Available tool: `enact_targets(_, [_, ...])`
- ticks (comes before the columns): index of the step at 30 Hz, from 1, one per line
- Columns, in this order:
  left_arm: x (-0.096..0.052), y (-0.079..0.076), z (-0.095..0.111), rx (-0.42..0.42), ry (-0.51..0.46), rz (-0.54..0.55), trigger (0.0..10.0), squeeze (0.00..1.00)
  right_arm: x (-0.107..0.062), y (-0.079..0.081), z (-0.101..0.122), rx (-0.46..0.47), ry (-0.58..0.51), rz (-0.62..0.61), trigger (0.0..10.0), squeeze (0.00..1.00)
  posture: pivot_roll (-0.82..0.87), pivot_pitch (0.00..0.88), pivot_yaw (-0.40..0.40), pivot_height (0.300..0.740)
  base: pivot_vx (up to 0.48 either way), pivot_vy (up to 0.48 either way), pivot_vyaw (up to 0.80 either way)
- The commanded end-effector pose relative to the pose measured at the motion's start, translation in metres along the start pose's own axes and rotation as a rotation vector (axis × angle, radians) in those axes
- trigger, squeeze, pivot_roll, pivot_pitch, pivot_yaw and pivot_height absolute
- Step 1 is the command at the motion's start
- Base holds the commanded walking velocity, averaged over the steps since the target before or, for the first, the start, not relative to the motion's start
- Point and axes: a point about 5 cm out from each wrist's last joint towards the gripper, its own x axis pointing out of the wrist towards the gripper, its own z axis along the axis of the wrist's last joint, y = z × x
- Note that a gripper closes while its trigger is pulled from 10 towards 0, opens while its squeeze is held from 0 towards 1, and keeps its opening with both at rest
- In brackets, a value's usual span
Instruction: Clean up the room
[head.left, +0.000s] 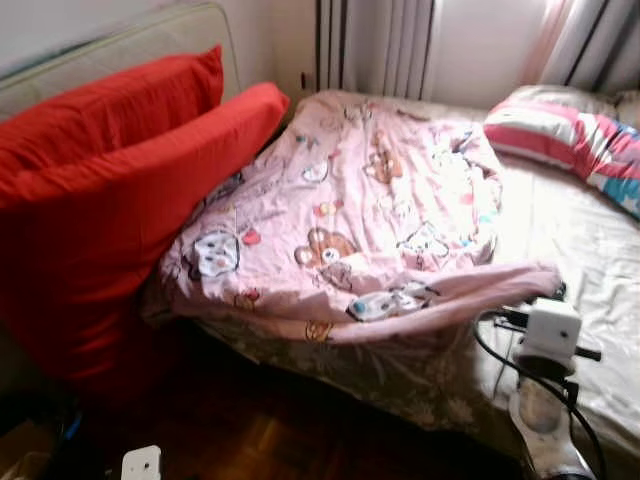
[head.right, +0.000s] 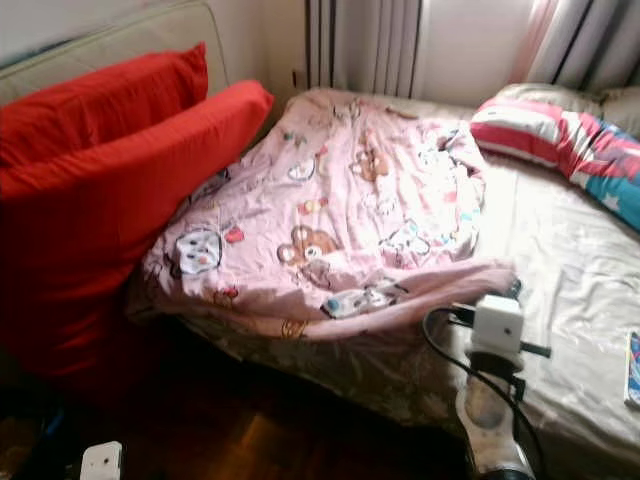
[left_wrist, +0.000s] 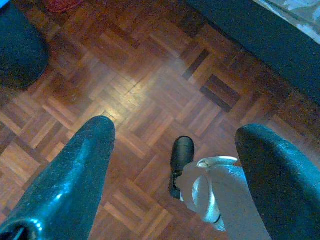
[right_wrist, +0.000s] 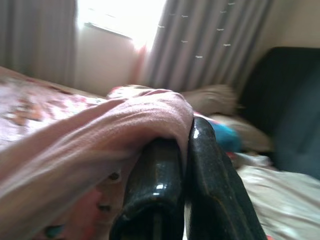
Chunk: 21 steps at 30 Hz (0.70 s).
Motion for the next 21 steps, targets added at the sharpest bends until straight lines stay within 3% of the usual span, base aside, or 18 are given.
enact_targets(1, [-0.001, 0.003, -0.005, 0.008, 0.028, 0.009, 10.0, 0.00, 0.003, -0.015, 0.007, -0.033, -0.036, -0.083, 10.0, 0.00, 0.02, 0.034, 0.010, 0.740, 0.000, 0.000, 0.00])
enact_targets(5, [-0.001, 0.004, -0.004, 0.011, 0.028, 0.007, 10.0, 0.00, -0.004, -0.033, 0.015, -0.128, -0.075, -0.164, 10.0, 0.00, 0.01, 0.036, 0.011, 0.740, 0.000, 0.000, 0.00])
enact_targets(9, [-0.002, 0.006, -0.004, 0.013, 0.028, 0.009, 10.0, 0.00, -0.003, -0.031, 0.033, -0.158, -0.151, -0.146, 10.0, 0.00, 0.01, 0.037, 0.010, 0.740, 0.000, 0.000, 0.00])
enact_targets(12, [-0.002, 0.008, -0.004, 0.014, 0.028, 0.011, 10.0, 0.00, -0.004, -0.028, 0.038, -0.165, -0.149, -0.129, 10.0, 0.00, 0.00, 0.037, 0.009, 0.740, 0.000, 0.000, 0.00])
enact_targets(15, [-0.002, 0.008, -0.004, 0.016, 0.029, 0.010, 10.0, 0.00, -0.009, -0.021, 0.036, -0.159, -0.119, -0.089, 10.0, 0.00, 0.01, 0.036, 0.007, 0.740, 0.000, 0.000, 0.00])
enact_targets(17, [-0.002, 0.006, -0.004, 0.019, 0.030, 0.008, 10.0, 0.00, -0.016, -0.003, 0.022, -0.121, -0.012, 0.045, 10.0, 0.00, 0.00, 0.035, 0.006, 0.740, 0.000, 0.000, 0.00])
enact_targets(18, [-0.002, 0.006, -0.004, 0.019, 0.030, 0.008, 10.0, 0.00, -0.016, -0.003, 0.022, -0.121, -0.012, 0.045, 10.0, 0.00, 0.00, 0.035, 0.006, 0.740, 0.000, 0.000, 0.00])
enact_targets(20, [-0.001, 0.003, -0.004, 0.021, 0.031, 0.005, 10.0, 0.00, -0.022, 0.002, 0.004, -0.041, 0.136, 0.069, 10.0, 0.00, 0.01, 0.032, 0.001, 0.740, 0.000, 0.000, 0.00])
enact_targets(21, [-0.001, 0.003, -0.004, 0.021, 0.031, 0.005, 10.0, 0.00, -0.022, 0.002, 0.004, -0.041, 0.136, 0.069, 10.0, 0.00, 0.01, 0.032, 0.001, 0.740, 0.000, 0.000, 0.00])
